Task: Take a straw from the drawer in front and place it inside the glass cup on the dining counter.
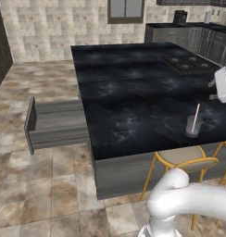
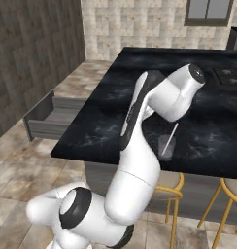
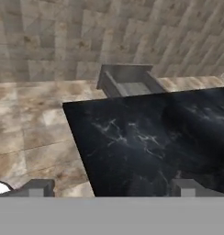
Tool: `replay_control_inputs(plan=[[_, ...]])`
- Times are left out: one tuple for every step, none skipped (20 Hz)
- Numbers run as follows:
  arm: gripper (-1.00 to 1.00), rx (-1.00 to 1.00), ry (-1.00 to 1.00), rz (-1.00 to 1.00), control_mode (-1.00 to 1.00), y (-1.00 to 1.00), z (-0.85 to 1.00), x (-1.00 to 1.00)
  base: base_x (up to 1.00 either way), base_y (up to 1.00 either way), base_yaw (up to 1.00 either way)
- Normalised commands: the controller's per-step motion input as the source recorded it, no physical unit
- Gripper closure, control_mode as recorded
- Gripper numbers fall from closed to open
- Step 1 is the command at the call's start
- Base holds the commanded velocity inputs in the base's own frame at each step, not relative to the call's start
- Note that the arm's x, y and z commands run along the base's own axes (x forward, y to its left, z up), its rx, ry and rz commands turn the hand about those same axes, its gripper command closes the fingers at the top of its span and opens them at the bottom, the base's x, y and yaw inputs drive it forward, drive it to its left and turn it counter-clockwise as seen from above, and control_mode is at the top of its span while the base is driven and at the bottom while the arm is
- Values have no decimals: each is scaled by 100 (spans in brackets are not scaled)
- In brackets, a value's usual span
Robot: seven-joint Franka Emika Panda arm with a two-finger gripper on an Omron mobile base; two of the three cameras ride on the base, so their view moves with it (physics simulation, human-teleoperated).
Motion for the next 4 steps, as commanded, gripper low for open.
replay_control_inputs(plan=[[-100, -50, 3, 12, -100, 100, 26, -77, 0, 0, 0], [-100, -48, 9, 9, -100, 100, 24, -58, 0, 0, 0], [-100, -49, 15, 7, -100, 100, 31, -41, 0, 0, 0], [-100, -48, 15, 7, -100, 100, 37, -39, 0, 0, 0]])
